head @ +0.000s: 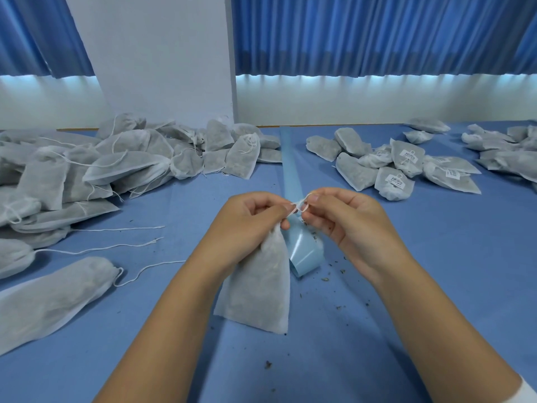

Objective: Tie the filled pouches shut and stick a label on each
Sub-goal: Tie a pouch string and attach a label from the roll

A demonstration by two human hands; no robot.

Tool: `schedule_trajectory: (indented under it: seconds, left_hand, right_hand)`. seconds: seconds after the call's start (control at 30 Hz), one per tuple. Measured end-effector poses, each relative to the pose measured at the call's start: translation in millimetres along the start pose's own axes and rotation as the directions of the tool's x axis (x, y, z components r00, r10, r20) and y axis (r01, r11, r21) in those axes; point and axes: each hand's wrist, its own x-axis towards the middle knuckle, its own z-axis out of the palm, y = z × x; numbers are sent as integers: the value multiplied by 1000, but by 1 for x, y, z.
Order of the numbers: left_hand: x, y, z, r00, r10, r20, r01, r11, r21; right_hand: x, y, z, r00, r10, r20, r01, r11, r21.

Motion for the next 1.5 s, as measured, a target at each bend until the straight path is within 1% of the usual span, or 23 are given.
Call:
schedule_trajectory:
  seconds: [0.13,0.3,0.37,0.43,0.47,0.67,0.87,0.93,1.03,1.1,1.17,1.2,1.27,1.3,1.33,1.4,1.43,1.5]
  left_hand:
    - [-1,1,3,999,44,-7,-44,998,45]
    - [-5,0,14,996,93,16,-94,986,135]
    - [-5,-2,18,995,103,10,-104,982,158]
    - [-5,-3,21,993,119,-7,-116,979,169]
    - [-5,-3,22,992,125,-16,-121,977,176]
    - [-3,-3,23,987,153,-45,-140,968,206]
    - [-2,-2,24,986,159,-43,-148,970,193]
    - [-2,-3,23,986,162,-48,-151,971,186]
    - [-1,-4,21,988,143,-54,-130,970,203]
    - [1,-5,20,989,133,-64,-116,968,223]
    - [3,-6,19,993,99,-72,-85,980,179]
    - [4,-6,17,997,52,-65,-43,990,131]
    - [5,-3,13,997,-75,-20,75,997,18]
    - [5,-2,9,993,-117,19,117,993,-4]
    - [5,-2,5,990,-132,58,132,991,8]
    - [6,-6,-2,989,-110,97,105,993,49]
    - [6,-7,-4,993,-85,77,81,995,52]
    - [8,-10,-6,997,-60,-44,61,998,16]
  right_hand:
    - [4,2,-1,990,-87,-112,66,981,-181]
    - [7,7,-1,968,-205,-143,146,928,-343]
    - [9,11,-2,942,-300,-152,198,860,-471]
    - [11,13,-3,916,-383,-120,235,755,-613]
    - [11,14,-3,908,-406,-107,245,718,-652]
    - [12,17,-5,862,-500,-83,264,584,-768]
    - [13,19,-4,796,-600,-76,250,441,-862]
    - [14,19,-4,806,-588,-68,261,455,-851]
    - [15,17,-4,853,-519,-48,290,549,-784]
    - [14,16,-4,864,-502,-48,307,598,-740]
    - [14,16,-5,869,-490,-68,309,645,-699]
    - [15,15,-6,873,-481,-83,303,669,-679]
    - [15,15,-8,880,-461,-112,290,711,-641]
    - [15,14,-9,881,-457,-124,291,729,-619]
    - [15,13,-9,879,-458,-131,301,746,-594]
    - [12,11,-7,874,-470,-127,337,772,-540]
    - [10,10,-5,873,-475,-110,359,778,-516]
    - [5,11,-1,876,-480,-47,397,773,-495]
